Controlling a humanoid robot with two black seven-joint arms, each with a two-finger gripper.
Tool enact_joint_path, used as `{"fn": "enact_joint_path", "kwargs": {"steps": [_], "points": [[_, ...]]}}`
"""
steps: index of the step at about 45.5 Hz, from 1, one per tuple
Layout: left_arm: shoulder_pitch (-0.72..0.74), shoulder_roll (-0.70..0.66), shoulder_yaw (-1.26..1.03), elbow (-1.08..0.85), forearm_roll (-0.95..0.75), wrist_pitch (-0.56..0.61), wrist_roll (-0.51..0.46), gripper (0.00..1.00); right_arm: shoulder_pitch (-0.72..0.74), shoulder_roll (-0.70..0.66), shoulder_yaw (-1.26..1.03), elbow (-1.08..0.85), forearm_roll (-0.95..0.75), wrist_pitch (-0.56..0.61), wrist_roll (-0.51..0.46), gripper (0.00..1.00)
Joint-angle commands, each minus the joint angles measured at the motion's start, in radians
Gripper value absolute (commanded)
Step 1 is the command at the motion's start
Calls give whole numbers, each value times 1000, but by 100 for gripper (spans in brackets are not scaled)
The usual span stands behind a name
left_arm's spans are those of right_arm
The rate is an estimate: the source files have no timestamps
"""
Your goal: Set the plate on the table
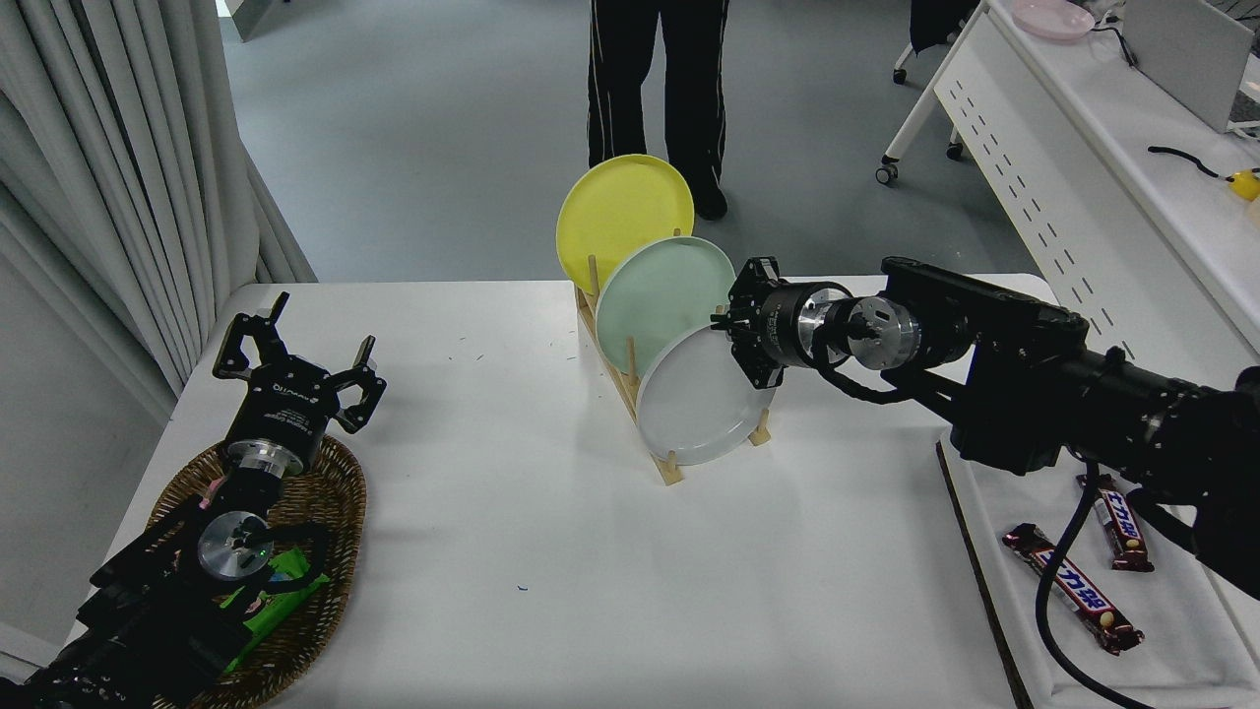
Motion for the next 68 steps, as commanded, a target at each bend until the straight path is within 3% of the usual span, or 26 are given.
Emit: {"fn": "enact_joint_path", "kwargs": {"steps": [1, 18, 31, 49, 61, 68], "points": [[0, 0, 0, 0, 0, 0, 0, 100, 45, -19, 76, 8, 14, 21, -87, 0], [0, 0, 0, 0, 0, 0, 0, 100, 171, -84, 93, 17, 251, -1, -187, 0], [0, 0, 0, 0, 0, 0, 0, 100, 186, -137, 112, 171, 443, -186, -233, 0], [0, 0, 0, 0, 0, 0, 0, 100, 2, -186, 153, 281, 552, -283, -232, 0], [0, 0, 0, 0, 0, 0, 0, 100, -170, -186, 299, 263, 584, -583, -233, 0], [0, 0, 0, 0, 0, 0, 0, 100, -285, -192, 391, 261, 581, -650, -259, 0]]}}
